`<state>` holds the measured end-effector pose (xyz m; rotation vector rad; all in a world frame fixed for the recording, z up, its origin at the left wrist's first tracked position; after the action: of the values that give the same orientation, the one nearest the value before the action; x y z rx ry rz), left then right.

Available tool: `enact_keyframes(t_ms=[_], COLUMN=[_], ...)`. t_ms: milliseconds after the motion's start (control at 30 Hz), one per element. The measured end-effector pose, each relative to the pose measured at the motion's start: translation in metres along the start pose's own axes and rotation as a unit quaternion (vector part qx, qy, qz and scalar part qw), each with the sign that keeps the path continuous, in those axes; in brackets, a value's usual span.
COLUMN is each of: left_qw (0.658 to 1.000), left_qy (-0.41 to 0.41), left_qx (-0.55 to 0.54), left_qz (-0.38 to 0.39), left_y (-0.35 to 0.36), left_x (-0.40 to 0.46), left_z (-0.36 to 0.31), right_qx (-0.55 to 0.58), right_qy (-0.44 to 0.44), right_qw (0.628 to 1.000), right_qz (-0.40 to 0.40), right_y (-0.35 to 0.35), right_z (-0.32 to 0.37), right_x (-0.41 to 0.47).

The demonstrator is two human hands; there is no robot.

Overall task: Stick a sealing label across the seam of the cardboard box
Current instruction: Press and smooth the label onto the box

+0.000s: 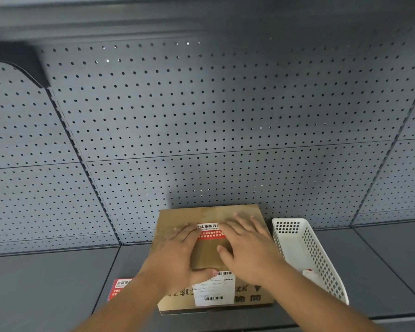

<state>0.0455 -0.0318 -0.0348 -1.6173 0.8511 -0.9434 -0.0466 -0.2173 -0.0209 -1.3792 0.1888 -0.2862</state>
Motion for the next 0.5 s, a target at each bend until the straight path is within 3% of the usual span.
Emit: enact_keyframes(t_ms=[100, 333, 500], left_qw=[1.0, 0.996, 0.983], left_qy=[-0.008, -0.022, -0.026], left_qx=[0.009, 0.047, 0.156], left_qz=[0.019, 0.073, 0.092], left_y=[0.001, -0.001, -0.004], left_x=[0.0, 0.0, -0.001], left_z=[0.002, -0.002, -0.012], right_qx=[-0.011, -0.034, -0.04], right_qy=[-0.01, 0.036, 0.035], right_qw=[0.999, 0.998, 0.998], right_qz=[0.052, 0.03, 0.044], right_y=[0.003, 0.006, -0.002], right_z=[0.0, -0.003, -0.014], right_x=[0.008, -0.005, -0.018])
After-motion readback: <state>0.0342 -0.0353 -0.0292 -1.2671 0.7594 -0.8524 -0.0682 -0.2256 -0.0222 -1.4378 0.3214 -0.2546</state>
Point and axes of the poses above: each hand's wrist, its own x-axis towards the middle knuckle, its own y-axis out of the palm, z = x × y, the point moved 2 cm from there along x, towards the middle knuckle, and after that the axes turned 13 degrees about y, right-handed, at the moved point
